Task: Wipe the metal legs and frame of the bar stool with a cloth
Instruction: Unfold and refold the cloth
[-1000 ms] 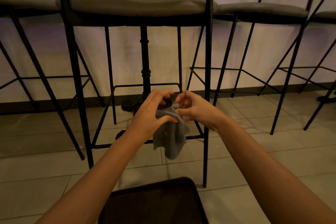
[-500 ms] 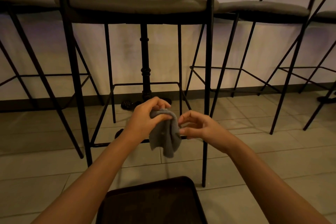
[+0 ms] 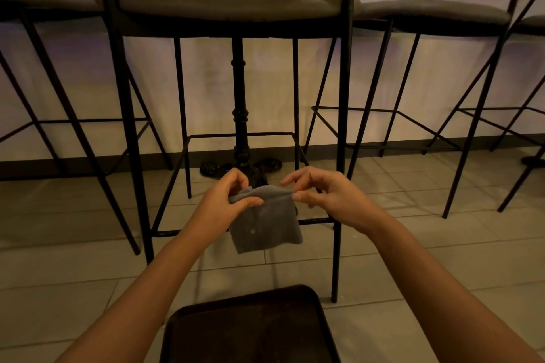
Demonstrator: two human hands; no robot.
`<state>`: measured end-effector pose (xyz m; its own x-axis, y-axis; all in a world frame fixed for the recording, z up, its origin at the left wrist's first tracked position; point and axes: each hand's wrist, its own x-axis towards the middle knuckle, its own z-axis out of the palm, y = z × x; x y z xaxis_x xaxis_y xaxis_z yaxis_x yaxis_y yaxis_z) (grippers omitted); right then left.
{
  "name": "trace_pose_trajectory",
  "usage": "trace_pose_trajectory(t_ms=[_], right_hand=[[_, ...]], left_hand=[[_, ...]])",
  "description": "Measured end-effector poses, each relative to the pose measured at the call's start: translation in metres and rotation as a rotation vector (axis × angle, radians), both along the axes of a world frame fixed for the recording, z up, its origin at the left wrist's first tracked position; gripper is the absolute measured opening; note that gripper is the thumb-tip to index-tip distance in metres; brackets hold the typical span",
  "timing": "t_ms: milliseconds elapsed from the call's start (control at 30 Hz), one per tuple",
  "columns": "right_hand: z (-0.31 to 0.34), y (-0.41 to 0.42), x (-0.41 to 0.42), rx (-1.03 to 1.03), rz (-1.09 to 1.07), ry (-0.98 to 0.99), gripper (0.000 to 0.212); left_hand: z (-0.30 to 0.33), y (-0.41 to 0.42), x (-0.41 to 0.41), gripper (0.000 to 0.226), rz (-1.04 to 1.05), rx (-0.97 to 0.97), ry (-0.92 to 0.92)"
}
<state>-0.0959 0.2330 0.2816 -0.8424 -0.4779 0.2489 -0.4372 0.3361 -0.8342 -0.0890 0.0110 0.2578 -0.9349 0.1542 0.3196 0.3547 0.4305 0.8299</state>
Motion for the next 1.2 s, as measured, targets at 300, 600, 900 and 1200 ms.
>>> trace_pose_trajectory(t_ms=[300,600,900,1200], right_hand=[[0.01,0.006,0.001,0.167,0.028,0.043,0.009],[0.018,0.006,-0.003,0.214,-0.066,0.097,0.007],[0.013,0.0,-0.003,0.277,-0.14,0.159,0.019],[0.004,-0.008,-0.006,0.316,-0.185,0.063,0.016]], left_hand=[[0.003,-0.003,0.001,0.022,-0.051,-0.016,0.0],[-0.004,0.002,0.002,0.008,-0.061,-0.002,-0.062],[0.001,0.003,0.005,0.01,-0.014,0.141,-0.013],[-0.004,0.008,0.005,0.01,0.091,0.171,0.034]])
